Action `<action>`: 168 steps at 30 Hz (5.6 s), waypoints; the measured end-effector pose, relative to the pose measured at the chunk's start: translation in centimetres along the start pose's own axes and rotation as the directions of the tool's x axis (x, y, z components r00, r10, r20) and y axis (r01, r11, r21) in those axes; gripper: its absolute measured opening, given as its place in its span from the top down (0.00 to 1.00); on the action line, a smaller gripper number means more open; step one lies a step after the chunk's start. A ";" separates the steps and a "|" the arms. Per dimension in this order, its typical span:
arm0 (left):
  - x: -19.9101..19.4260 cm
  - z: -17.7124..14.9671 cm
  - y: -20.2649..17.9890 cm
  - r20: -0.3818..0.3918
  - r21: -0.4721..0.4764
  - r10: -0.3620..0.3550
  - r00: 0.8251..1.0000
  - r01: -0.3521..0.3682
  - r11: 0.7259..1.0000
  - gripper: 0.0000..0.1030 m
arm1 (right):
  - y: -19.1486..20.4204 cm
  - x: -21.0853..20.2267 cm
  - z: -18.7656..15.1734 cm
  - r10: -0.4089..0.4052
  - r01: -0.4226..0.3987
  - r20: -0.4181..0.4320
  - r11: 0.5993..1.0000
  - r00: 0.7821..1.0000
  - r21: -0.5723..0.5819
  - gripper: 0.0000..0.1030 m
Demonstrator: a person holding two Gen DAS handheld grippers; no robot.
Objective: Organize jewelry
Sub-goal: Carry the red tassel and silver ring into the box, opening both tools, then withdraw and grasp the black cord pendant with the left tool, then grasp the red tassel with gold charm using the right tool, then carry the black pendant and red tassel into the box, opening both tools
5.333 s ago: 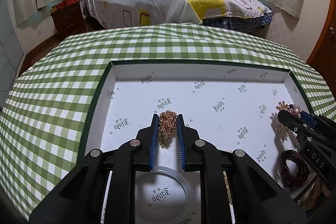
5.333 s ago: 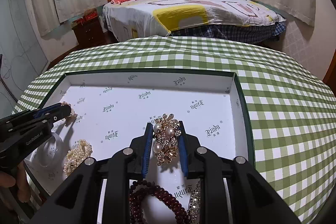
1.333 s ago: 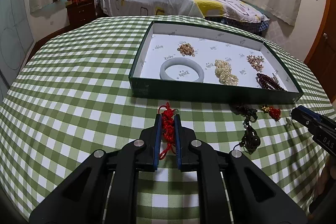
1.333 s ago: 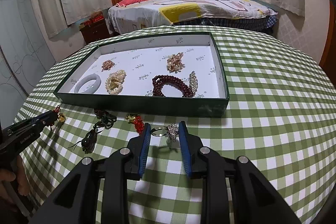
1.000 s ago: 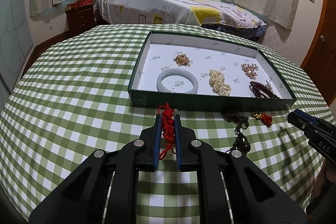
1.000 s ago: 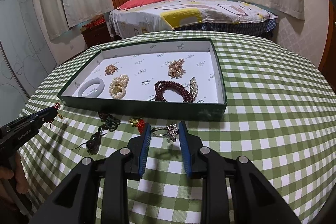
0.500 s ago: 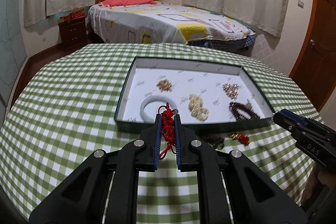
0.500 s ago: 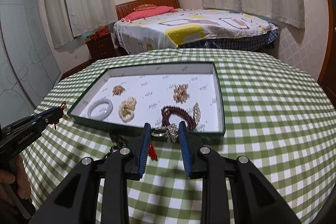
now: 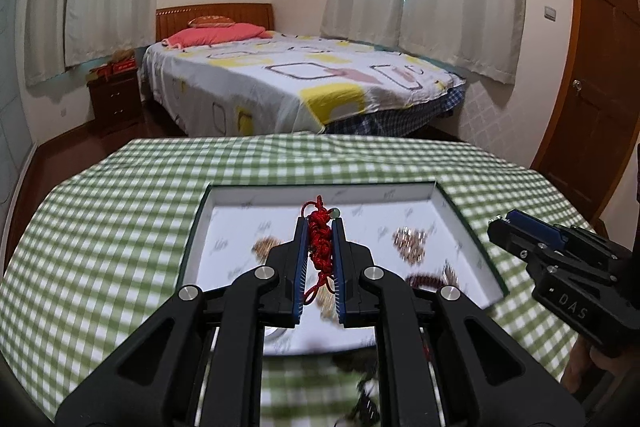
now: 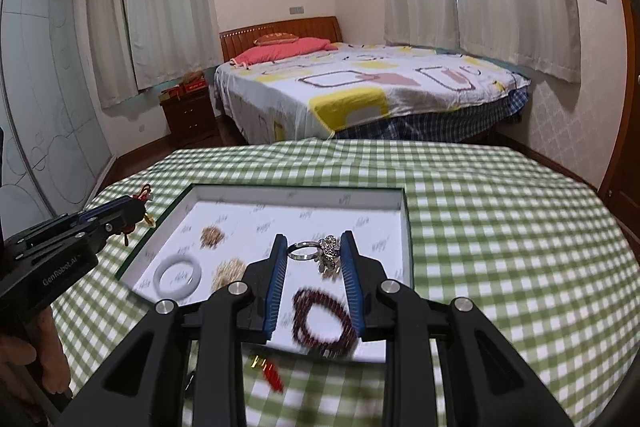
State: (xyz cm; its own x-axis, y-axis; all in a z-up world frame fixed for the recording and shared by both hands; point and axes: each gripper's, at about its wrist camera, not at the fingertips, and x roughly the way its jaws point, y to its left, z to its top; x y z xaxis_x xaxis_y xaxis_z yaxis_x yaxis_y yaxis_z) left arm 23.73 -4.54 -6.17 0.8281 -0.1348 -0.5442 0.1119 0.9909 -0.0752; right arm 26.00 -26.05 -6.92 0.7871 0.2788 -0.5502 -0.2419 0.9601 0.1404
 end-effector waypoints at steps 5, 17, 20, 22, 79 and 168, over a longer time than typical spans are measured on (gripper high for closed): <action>3.8 1.0 -0.8 -0.022 0.014 0.001 1.000 -0.001 1.000 0.89 | -1.1 2.6 0.7 -0.017 0.017 -0.019 1.000 1.000 0.000 0.73; 12.7 -0.8 -0.3 -0.216 0.009 0.022 0.976 -0.021 1.000 0.89 | -3.1 9.2 -0.7 -0.038 0.038 -0.172 0.999 0.984 -0.001 0.73; 13.7 -0.9 -0.3 -0.246 0.011 0.028 0.969 -0.026 1.000 0.89 | -3.3 10.0 -0.9 -0.040 0.041 -0.198 0.999 0.979 0.001 0.73; 14.2 -1.0 -0.4 -0.259 0.019 0.032 0.965 -0.028 0.999 0.89 | -3.5 10.4 -1.1 -0.040 0.042 -0.218 0.999 0.975 0.002 0.73; -0.8 -11.3 -1.2 -0.195 -0.016 0.005 0.981 -0.009 1.000 0.49 | -0.5 -1.2 -9.3 -0.022 0.027 -0.158 0.999 0.987 0.024 0.61; -0.6 -12.3 1.8 -0.217 0.013 0.031 0.976 -0.029 0.999 0.83 | 2.9 -0.5 -9.9 0.069 -0.075 -0.198 0.997 0.978 -0.022 0.92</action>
State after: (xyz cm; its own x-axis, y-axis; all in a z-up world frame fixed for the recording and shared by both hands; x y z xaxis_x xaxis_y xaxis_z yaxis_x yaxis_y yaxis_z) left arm 16.70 -2.71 -16.31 0.6922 -0.1009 -0.7146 0.0948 0.9943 -0.0485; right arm 19.29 -23.67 -14.39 0.6408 0.3344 -0.6911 -0.3122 0.9359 0.1633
